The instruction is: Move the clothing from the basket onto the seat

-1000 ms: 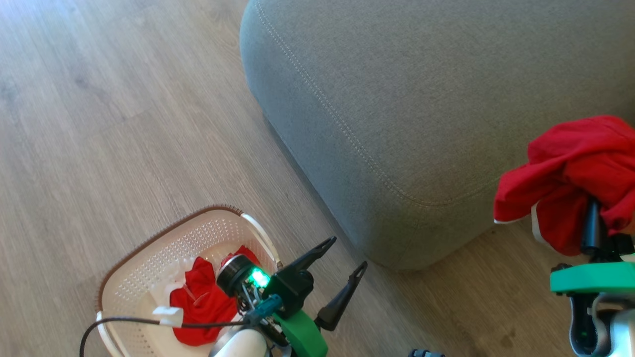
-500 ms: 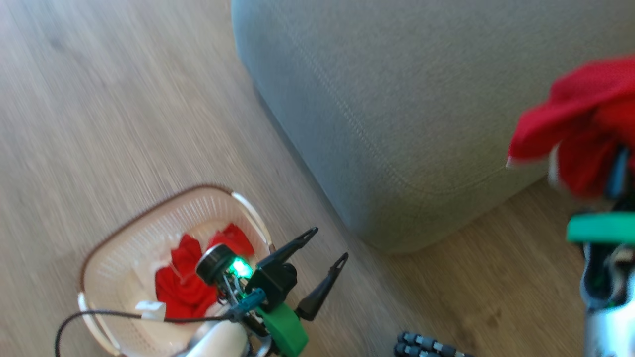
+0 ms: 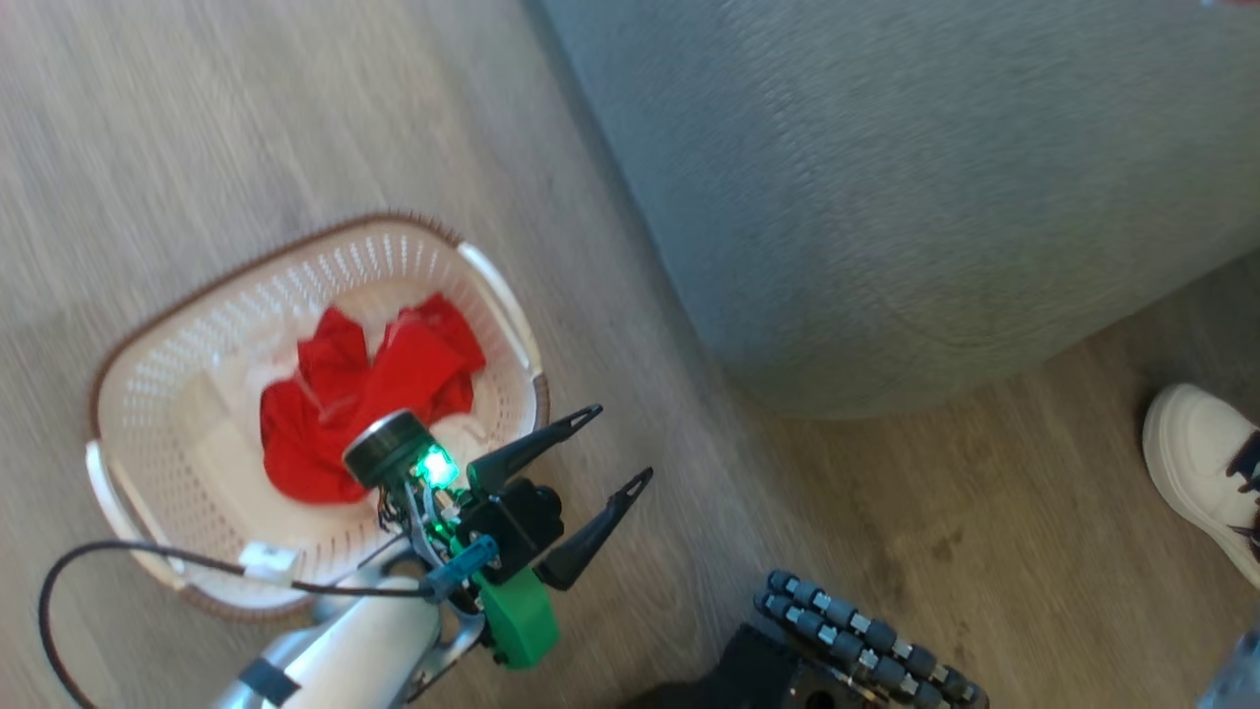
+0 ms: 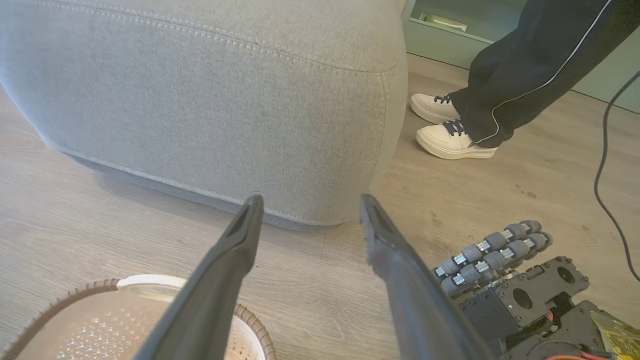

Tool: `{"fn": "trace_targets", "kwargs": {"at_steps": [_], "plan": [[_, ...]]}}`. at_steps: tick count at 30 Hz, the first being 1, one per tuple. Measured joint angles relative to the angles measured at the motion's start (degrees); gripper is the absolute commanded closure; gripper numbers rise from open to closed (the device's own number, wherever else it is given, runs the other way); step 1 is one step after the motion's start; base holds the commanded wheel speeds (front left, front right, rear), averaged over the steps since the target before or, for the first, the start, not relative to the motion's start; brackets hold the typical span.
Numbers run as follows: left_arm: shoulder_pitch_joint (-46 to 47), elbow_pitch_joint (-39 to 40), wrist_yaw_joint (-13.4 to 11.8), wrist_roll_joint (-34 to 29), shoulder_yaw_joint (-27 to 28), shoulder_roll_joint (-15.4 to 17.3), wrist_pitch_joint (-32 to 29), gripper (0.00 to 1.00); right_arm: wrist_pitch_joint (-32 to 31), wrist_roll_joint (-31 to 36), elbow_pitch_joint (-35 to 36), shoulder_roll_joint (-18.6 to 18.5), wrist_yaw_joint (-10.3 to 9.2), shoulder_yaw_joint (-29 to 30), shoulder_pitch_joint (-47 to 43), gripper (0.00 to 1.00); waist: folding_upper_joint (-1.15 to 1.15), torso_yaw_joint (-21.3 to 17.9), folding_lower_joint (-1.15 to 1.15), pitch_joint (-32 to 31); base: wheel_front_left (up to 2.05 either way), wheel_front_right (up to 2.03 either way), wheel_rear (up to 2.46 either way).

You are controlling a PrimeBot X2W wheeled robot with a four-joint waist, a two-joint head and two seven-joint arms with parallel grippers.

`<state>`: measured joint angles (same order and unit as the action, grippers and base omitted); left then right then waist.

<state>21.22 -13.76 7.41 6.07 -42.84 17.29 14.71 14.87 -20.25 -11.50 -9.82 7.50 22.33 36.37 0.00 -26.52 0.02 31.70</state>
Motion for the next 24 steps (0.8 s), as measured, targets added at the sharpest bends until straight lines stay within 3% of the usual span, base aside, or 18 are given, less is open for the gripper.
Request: {"fn": "trace_targets", "kwargs": {"at_steps": [15,24], "plan": [[4.71,1.51,0.0,-0.01,-1.26,2.37,0.0,0.0,0.01,-1.42,-20.33,-10.79,0.0,1.74,20.74,1.0,0.0,7.05,-0.01,10.4,0.0,0.0,0.0],[5.47,2.1,0.0,-0.03,-1.24,1.05,0.0,0.0,0.0,-2.07,-40.19,-14.63,0.0,8.58,26.81,1.0,0.0,12.62,-0.01,13.64,0.0,0.0,0.0]]}}
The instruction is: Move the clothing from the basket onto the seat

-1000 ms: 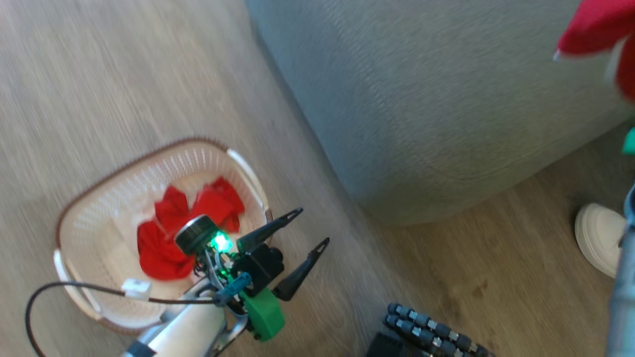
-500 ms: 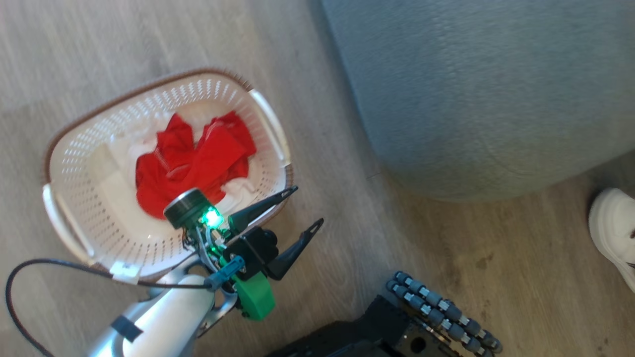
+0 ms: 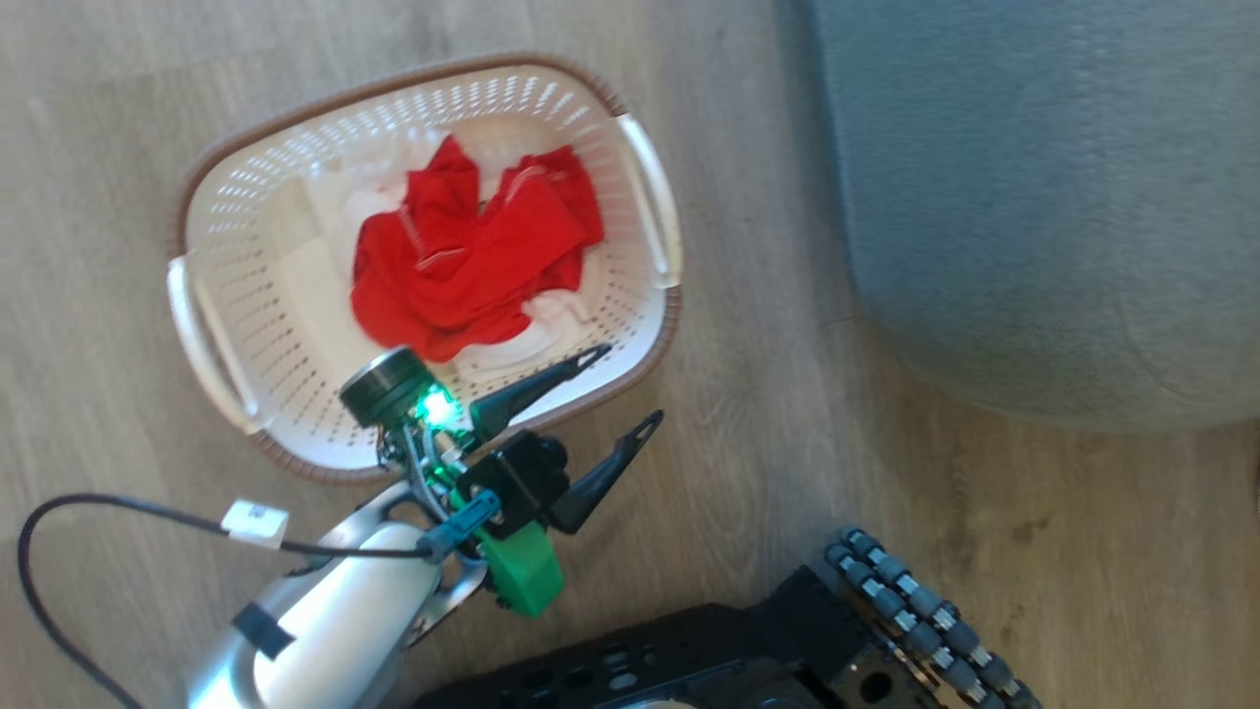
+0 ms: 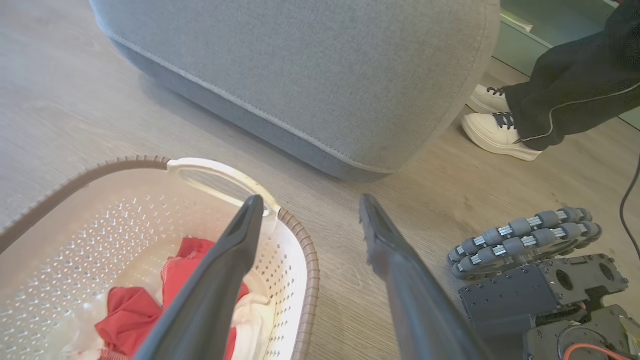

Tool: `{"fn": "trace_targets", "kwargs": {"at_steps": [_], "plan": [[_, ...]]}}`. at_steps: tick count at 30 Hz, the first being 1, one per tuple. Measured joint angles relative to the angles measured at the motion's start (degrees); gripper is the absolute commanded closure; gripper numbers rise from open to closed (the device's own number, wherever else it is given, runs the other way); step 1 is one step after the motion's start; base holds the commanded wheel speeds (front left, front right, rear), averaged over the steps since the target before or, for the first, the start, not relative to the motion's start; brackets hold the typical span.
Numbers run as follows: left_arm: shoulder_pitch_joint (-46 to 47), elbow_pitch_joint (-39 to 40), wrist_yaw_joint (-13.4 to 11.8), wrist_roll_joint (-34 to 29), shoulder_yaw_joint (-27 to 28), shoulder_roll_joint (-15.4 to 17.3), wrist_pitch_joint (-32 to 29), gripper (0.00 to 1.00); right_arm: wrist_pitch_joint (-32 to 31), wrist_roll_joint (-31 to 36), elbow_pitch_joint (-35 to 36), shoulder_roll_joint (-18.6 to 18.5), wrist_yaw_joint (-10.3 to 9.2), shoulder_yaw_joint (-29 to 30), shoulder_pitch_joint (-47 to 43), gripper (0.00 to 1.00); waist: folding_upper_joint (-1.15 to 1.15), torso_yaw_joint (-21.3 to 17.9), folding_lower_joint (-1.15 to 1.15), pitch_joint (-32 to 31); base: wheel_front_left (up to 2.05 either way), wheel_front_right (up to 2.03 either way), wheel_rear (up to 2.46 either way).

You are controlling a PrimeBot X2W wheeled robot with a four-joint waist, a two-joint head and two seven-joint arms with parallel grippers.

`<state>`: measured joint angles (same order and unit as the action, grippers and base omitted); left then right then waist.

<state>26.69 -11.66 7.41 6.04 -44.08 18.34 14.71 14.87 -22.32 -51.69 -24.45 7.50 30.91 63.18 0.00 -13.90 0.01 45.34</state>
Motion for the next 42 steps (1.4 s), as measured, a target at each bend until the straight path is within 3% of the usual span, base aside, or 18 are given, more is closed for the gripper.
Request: {"fn": "trace_targets", "kwargs": {"at_steps": [7,15,16,17,18,29,42], "plan": [[0.92,0.12,0.0,-0.88,0.6,-1.09,0.0,0.0,0.01,2.98,-5.92,-1.24,0.0,0.64,2.31,1.0,0.0,2.85,0.0,1.77,0.0,0.0,0.0],[1.66,1.55,0.0,-1.54,1.57,-1.77,0.01,0.0,-0.01,0.03,-9.96,-1.05,0.0,-5.71,3.43,1.0,0.0,2.69,0.0,1.93,0.0,0.0,0.0],[1.66,1.58,0.0,-1.54,1.65,-1.81,0.0,0.0,-0.01,0.08,-10.21,-1.12,0.0,-6.37,3.42,0.9,0.0,2.57,0.0,1.87,0.0,0.0,0.0],[1.66,1.59,0.0,-1.55,1.72,-1.81,0.0,0.0,-0.01,-0.02,-10.17,-1.2,0.0,-6.71,3.43,0.58,0.0,2.46,0.0,1.83,0.0,0.0,0.0],[1.66,1.67,0.0,-1.55,1.82,-1.8,0.0,0.0,0.0,-0.57,-10.15,-1.23,0.0,-6.7,3.48,0.0,0.0,2.31,0.0,1.77,0.0,0.0,0.0],[1.65,2.03,0.0,-1.55,2.03,-1.75,0.0,0.0,0.0,-2.21,-8.82,-1.63,0.0,-8.99,2.69,0.0,0.0,1.49,0.0,-1.15,0.0,0.0,0.0],[0.13,1.32,0.0,-0.87,3.67,-7.76,0.0,0.0,0.0,-4.58,-2.91,-2.57,0.0,-16.74,-9.0,0.0,0.0,2.24,-0.01,-12.16,0.0,0.0,0.0]]}}
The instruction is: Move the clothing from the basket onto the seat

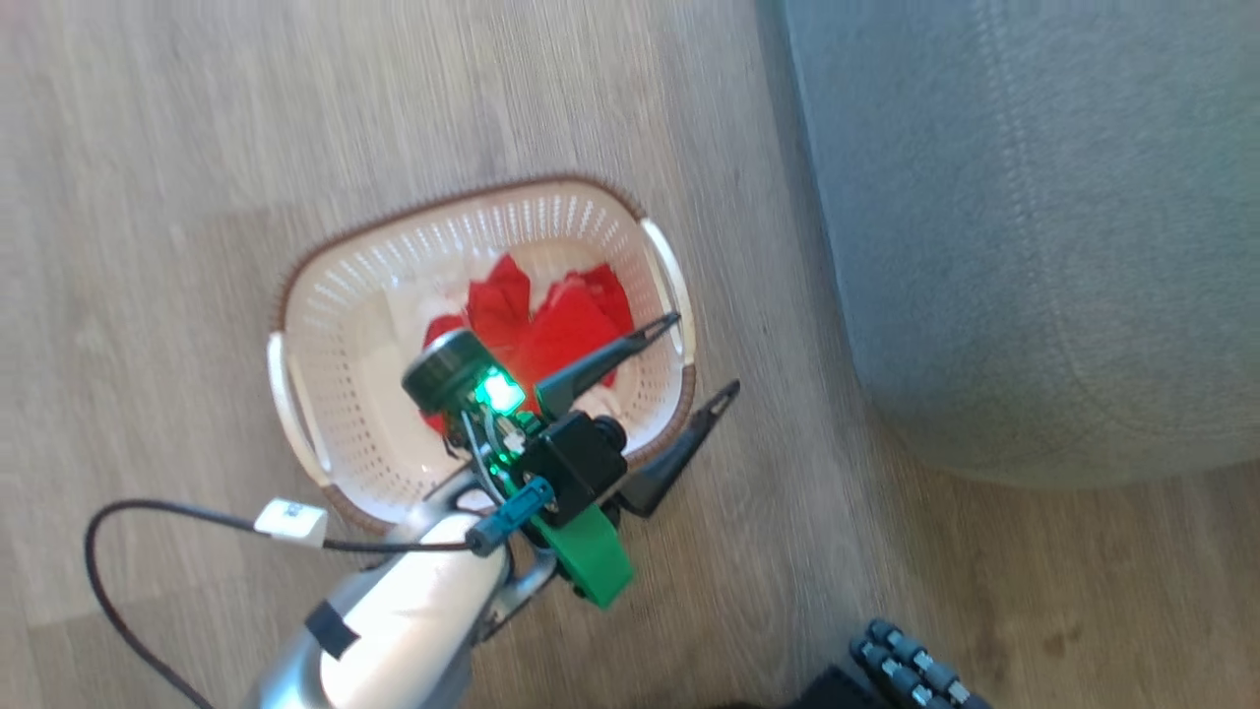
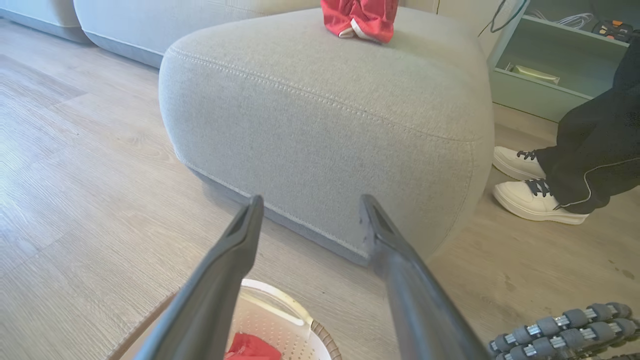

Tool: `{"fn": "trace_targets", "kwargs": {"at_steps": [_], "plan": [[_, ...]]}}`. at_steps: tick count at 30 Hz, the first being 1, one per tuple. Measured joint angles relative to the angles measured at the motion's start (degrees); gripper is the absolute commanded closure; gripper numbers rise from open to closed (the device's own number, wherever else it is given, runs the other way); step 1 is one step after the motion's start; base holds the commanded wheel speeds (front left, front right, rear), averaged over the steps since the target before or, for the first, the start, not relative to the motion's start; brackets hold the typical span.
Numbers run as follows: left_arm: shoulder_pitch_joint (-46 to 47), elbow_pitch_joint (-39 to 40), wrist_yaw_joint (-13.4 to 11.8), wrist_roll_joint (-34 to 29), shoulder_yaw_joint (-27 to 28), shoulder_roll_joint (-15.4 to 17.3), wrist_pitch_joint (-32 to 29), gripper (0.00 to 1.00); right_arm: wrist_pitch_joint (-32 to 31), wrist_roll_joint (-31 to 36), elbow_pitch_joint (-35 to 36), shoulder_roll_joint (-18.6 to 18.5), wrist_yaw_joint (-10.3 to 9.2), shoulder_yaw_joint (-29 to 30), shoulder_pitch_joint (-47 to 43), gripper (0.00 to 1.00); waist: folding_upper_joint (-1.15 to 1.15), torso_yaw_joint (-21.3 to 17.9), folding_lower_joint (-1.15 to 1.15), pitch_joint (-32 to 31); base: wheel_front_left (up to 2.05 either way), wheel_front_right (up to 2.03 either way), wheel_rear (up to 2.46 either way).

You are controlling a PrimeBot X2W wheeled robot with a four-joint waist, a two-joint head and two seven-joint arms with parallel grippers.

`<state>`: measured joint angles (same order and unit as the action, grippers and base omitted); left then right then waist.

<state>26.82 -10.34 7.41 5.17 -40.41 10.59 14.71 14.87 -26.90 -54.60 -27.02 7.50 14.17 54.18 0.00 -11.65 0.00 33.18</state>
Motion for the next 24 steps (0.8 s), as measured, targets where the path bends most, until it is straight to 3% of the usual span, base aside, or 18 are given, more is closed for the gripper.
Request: {"fn": "trace_targets", "kwargs": {"at_steps": [9,12,19,24], "plan": [[-5.83,-0.79,0.01,1.8,4.82,-4.53,0.0,0.0,0.0,-5.28,7.81,-1.03,0.0,-6.2,-9.21,0.0,0.0,1.26,0.0,-9.97,0.0,0.0,0.0],[-8.06,-0.35,0.0,2.7,8.8,-5.91,0.0,0.0,0.0,-8.78,15.58,-1.34,0.0,-9.28,-13.7,0.0,0.0,2.1,0.0,-14.04,0.0,0.0,0.0],[-11.51,0.67,-0.15,3.08,14.24,-7.17,0.0,0.0,0.01,-9.37,38.69,-1.16,0.0,-9.32,-27.0,0.0,0.0,5.17,0.0,-19.43,0.0,0.0,0.0],[-13.85,2.05,-3.14,4.3,16.93,-7.34,0.0,0.0,0.01,-9.25,50.14,2.81,0.0,-10.88,-35.68,0.0,0.0,7.71,-0.01,-22.59,0.0,0.0,0.0]]}}
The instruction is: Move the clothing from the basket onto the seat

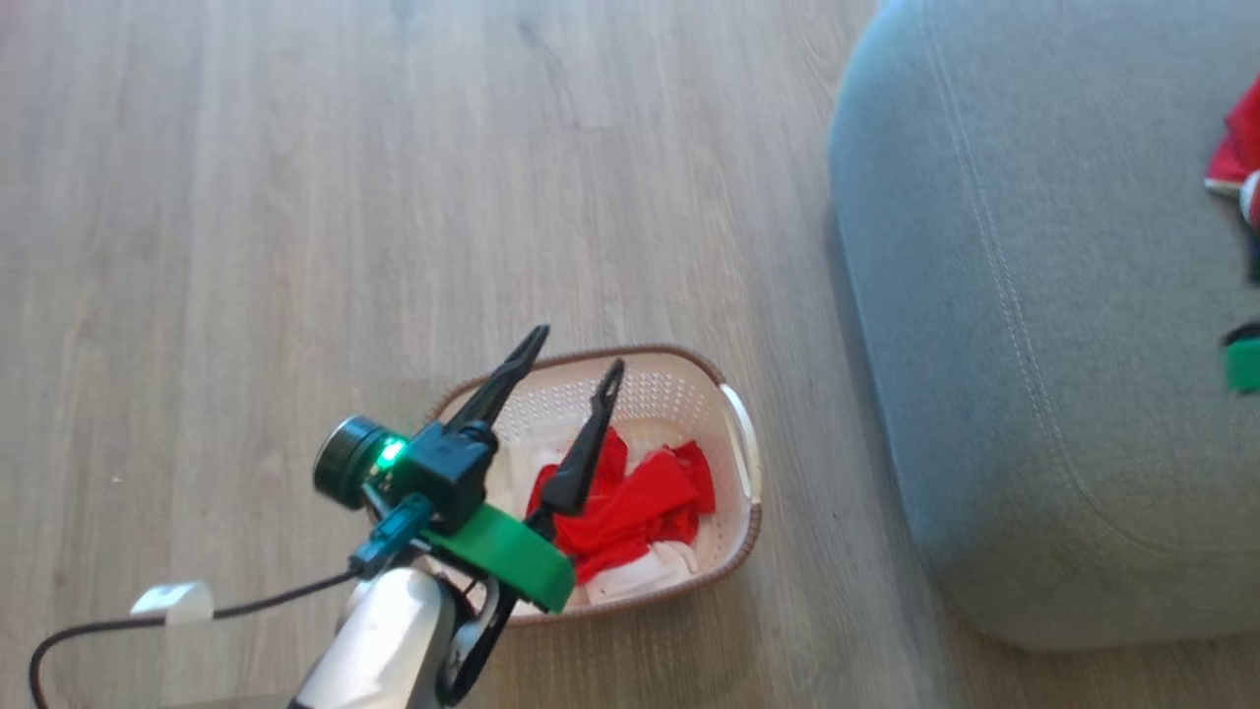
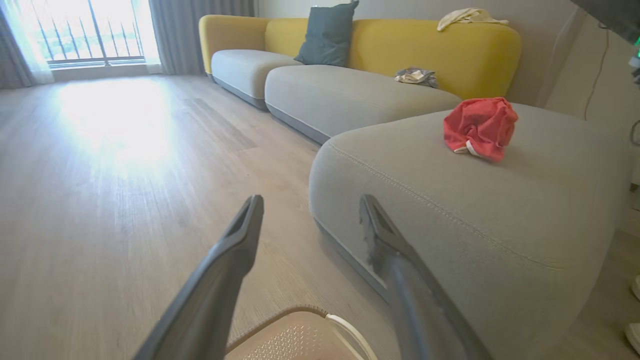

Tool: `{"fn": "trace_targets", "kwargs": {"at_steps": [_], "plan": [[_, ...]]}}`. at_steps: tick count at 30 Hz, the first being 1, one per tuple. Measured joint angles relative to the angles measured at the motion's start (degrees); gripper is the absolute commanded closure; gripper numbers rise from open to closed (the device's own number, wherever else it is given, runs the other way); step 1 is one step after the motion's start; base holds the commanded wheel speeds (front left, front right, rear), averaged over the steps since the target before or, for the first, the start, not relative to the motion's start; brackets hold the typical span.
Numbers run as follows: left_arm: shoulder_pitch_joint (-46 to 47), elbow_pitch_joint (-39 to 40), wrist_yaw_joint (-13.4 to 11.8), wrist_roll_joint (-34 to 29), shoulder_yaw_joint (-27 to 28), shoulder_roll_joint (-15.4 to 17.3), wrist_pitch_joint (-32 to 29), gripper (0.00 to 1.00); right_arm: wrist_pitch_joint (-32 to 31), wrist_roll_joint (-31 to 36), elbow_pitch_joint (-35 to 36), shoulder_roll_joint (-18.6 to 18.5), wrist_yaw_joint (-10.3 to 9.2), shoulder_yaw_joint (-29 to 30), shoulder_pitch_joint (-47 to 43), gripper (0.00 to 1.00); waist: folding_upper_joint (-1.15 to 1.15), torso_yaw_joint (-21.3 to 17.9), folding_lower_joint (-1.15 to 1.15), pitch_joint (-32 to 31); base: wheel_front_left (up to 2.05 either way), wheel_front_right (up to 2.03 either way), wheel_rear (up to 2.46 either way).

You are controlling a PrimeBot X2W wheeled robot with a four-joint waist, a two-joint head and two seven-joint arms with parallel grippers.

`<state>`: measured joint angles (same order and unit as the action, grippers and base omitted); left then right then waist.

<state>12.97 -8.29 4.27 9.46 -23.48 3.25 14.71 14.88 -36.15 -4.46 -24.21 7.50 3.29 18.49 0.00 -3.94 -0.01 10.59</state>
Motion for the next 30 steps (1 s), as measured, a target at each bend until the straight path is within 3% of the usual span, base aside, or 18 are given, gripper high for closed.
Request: {"fn": "trace_targets", "kwargs": {"at_steps": [8,15,21,30], "plan": [[-3.15,0.76,-7.79,1.4,3.14,-0.11,0.0,0.0,-0.01,1.92,5.26,3.25,0.0,-6.54,-6.41,0.0,0.0,3.48,0.0,-3.42,0.0,0.0,0.0],[-4.99,1.65,-14.1,3.09,5.95,-0.25,0.0,0.0,-0.01,2.91,6.61,6.73,0.0,-8.24,-11.77,0.0,0.0,6.08,0.0,-4.78,0.0,0.0,0.0],[-5.05,1.74,-15.64,3.08,6.89,-0.27,0.0,0.0,-0.01,7.06,5.81,8.28,0.0,-8.88,-15.18,0.0,0.0,7.36,0.0,-5.3,0.0,0.0,0.0],[-8.28,0.66,-15.67,1.89,7.16,-0.3,0.0,0.0,-0.01,10.05,3.49,13.01,0.0,-8.5,-18.3,0.0,0.0,8.32,0.0,-6.63,0.0,0.0,0.0]]}}
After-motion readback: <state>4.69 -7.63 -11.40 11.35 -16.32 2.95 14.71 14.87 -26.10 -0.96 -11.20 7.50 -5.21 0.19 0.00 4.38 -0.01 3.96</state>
